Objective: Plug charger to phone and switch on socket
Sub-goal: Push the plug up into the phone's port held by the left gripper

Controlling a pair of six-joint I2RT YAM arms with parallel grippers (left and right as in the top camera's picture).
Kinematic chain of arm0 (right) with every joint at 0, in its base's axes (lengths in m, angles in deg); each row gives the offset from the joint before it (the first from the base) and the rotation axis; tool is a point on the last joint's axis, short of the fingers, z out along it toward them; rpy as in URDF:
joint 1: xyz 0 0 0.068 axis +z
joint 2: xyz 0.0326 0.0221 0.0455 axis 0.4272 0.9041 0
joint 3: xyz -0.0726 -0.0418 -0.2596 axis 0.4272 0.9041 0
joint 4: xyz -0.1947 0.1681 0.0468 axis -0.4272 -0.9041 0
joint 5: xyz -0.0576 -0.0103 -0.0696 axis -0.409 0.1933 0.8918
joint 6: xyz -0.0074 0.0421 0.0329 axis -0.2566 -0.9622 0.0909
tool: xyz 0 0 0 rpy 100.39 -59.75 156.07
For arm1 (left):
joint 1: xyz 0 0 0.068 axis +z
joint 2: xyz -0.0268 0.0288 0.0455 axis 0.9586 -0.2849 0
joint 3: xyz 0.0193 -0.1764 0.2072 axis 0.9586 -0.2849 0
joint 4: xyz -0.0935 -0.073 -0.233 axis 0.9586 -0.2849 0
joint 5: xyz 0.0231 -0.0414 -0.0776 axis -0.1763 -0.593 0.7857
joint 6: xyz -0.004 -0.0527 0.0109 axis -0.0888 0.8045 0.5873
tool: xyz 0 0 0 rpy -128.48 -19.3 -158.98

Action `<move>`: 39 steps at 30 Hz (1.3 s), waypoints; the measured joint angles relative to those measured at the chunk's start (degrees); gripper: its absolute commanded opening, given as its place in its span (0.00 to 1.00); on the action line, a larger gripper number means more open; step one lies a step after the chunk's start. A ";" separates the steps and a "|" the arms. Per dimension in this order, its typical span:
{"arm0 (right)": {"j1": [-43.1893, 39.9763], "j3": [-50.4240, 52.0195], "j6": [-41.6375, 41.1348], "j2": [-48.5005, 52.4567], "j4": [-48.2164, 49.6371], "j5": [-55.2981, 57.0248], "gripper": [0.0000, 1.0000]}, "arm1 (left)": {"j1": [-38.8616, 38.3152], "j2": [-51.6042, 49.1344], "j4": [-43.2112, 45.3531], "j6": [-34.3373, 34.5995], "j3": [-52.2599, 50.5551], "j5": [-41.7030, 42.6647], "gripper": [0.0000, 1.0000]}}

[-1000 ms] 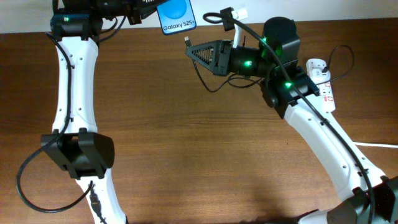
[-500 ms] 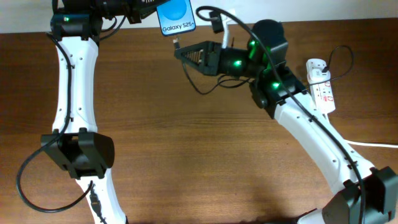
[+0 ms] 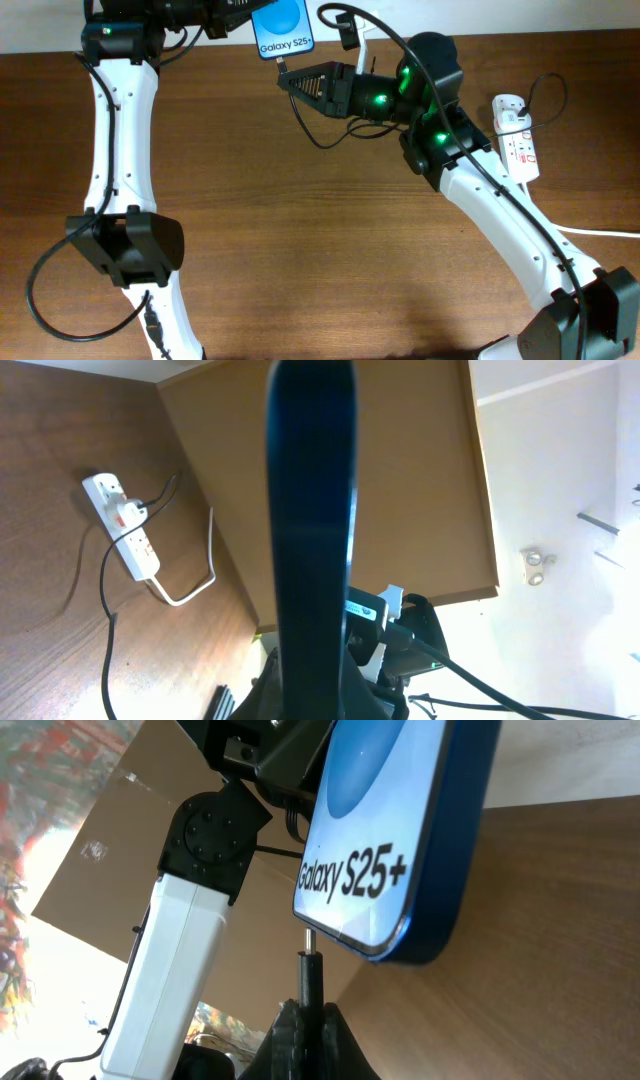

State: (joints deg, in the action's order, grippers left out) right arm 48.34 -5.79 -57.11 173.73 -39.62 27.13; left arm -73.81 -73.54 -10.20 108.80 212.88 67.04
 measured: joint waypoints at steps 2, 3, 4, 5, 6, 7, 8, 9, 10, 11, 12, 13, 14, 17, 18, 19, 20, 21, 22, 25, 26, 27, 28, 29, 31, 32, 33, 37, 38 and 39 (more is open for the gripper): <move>-0.13 0.00 -0.07 0.00 0.00 0.00 0.04 | 0.00 0.00 0.04 0.00 0.00 0.02 0.00; -0.22 0.00 -0.04 0.00 -0.04 -0.02 0.04 | 0.00 0.00 0.04 0.00 0.00 0.02 0.00; -0.42 0.00 -0.07 0.00 -0.09 -0.04 0.04 | 0.00 0.00 0.07 0.00 0.00 -0.07 0.00; -0.57 0.00 -0.07 0.00 -0.09 -0.09 0.04 | 0.02 0.00 0.07 0.00 0.00 -0.09 0.00; -0.63 0.00 -0.09 0.00 -0.09 -0.11 0.04 | 0.07 0.00 0.07 0.00 0.00 -0.09 0.00; -0.68 0.00 -0.09 0.00 -0.11 -0.22 0.04 | 0.07 0.00 0.09 0.00 0.00 -0.09 0.00; -0.68 0.00 -0.11 0.00 -0.11 -0.24 0.04 | 0.07 0.00 0.09 0.00 0.00 -0.09 0.00; -0.68 0.00 -0.09 0.00 -0.11 -0.24 0.04 | 0.07 0.00 0.09 0.00 0.00 -0.09 0.00; -0.68 0.00 -0.07 0.00 -0.09 -0.24 0.04 | 0.07 0.00 0.09 0.00 0.00 -0.07 0.00; -0.68 0.00 -0.11 0.00 -0.09 -0.22 0.04 | 0.07 0.00 0.26 0.00 0.00 -0.04 0.00; -0.72 0.00 -0.11 0.00 -0.11 -0.22 0.04 | 0.07 0.00 0.44 0.00 0.00 -0.02 0.00; -0.85 0.00 -0.07 0.00 -0.09 -0.24 0.04 | 0.07 0.00 0.87 0.00 0.00 0.00 0.00; -1.01 0.00 -0.13 0.00 -0.13 -0.26 0.04 | 0.07 0.00 1.20 0.00 0.00 0.02 0.00; -1.86 0.00 -0.39 0.02 -0.20 -1.07 0.04 | 0.07 0.00 1.38 0.00 0.00 -0.07 0.00; -1.90 0.00 -0.50 0.04 -0.17 -1.20 0.04 | 0.07 0.00 1.38 0.00 0.00 -0.07 0.00; -1.90 0.00 -0.52 0.07 -0.15 -1.29 0.04 | 0.07 0.00 1.40 0.00 0.00 -0.04 0.00; -1.90 0.00 -0.59 0.07 -0.15 -1.31 0.04 | 0.07 0.00 1.38 0.00 0.00 -0.04 0.00; -1.92 0.00 -0.57 0.09 -0.13 -1.31 0.04 | 0.07 0.00 1.38 0.00 0.00 -0.04 0.00; -1.92 0.00 -0.57 0.11 -0.09 -1.31 0.04 | 0.07 0.00 1.38 0.00 0.00 -0.04 0.00; -1.92 0.02 -1.29 0.11 0.37 -1.38 0.04 | 0.07 0.00 1.62 0.02 0.00 -0.04 0.00; -1.92 0.02 -1.66 0.20 0.72 -1.38 0.04 | 0.07 0.00 2.43 0.04 0.00 0.15 0.00; -1.92 0.02 -1.88 0.33 1.05 -1.38 0.04 | 0.07 0.00 4.09 0.00 0.00 0.35 0.00; -1.92 0.02 -1.84 0.35 1.29 -1.36 0.04 | 0.07 0.00 5.07 0.00 0.00 0.46 0.00; -1.92 0.02 -1.95 0.35 1.38 -1.40 0.04 | 0.07 0.00 5.40 0.00 0.00 0.68 0.00; -1.92 0.02 -2.10 0.42 1.60 -1.38 0.04 | 0.07 0.00 5.42 0.00 0.00 0.87 0.00; -1.92 0.02 -2.10 0.42 1.81 -1.42 0.04 | 0.07 0.00 5.44 0.00 0.00 0.96 0.00; -1.92 0.02 -2.12 0.44 2.03 -1.53 0.04 | 0.07 0.00 5.44 0.02 0.00 1.03 0.00; -1.92 0.02 -2.32 0.63 2.47 -1.62 0.04 | 0.07 0.00 5.44 -0.07 0.00 1.03 0.00; -1.92 0.02 -2.40 0.63 2.47 -1.62 0.04 | 0.07 0.00 5.44 -0.09 0.00 1.03 0.00; -1.92 0.02 -2.51 0.63 2.51 -1.64 0.04 | 0.07 0.00 5.44 -0.20 0.00 1.03 0.00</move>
State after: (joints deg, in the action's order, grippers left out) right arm 46.42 -5.77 -59.62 174.36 -37.11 25.49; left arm -73.74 -73.54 -4.76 108.60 212.88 68.07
